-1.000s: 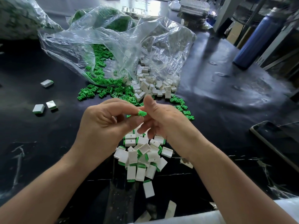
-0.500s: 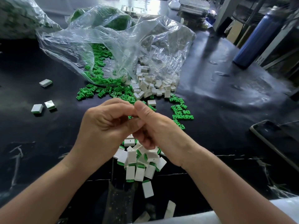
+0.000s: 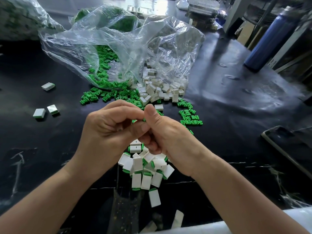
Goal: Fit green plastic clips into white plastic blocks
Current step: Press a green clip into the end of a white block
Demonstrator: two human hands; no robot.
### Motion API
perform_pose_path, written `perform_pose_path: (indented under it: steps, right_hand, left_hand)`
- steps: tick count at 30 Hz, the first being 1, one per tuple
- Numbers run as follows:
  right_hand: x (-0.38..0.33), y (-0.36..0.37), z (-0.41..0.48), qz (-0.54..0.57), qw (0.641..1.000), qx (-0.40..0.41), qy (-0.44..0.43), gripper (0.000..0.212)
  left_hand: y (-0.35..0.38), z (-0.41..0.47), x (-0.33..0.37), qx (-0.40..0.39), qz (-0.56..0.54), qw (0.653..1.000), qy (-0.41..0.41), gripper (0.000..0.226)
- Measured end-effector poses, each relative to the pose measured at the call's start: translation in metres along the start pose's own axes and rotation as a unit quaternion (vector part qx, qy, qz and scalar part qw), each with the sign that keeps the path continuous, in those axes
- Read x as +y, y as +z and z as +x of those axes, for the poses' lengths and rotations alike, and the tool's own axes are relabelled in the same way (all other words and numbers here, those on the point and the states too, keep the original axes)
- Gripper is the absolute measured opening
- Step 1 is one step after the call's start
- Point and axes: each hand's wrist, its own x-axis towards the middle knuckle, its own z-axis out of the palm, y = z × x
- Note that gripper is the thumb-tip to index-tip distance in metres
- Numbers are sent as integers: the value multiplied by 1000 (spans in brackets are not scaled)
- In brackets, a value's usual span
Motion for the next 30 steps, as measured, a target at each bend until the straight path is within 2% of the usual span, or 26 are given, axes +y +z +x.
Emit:
perform_pose_path:
  steps: [7,11,15,17,20,25,28,30]
  right_hand:
    - [3,-3,0,31,999,1,19,43]
    - [2,-2,1,25,1000,-1,14,48]
    - [5,-5,1,22,998,35,57,48]
    - [8,-6,2,11,996,41,73,48]
    - [9,-8,3,19,995,37,88,48]
    - [7,-11,3,93,992,1,86,44]
    - [5,-12,3,120,989,-15,88,42]
    - [4,-13,2,124,988,-21,87,41]
  left_hand:
    - [-3,-1,-1,-8,4,1000,6,15]
    - [-2,1,-2,-10,9,1000,-8,16]
    - [1,0,-2,1,107,994,11,22]
    - [0,1,-4,16,140,990,-7,20]
    - [-3,2,-6,10,98,994,-37,22]
    - [-5,2,-10,8,48,998,-25,18]
    - [-4,2,-10,5,9,1000,-25,33]
    - [-3,2,-9,-3,-12,1000,-24,34]
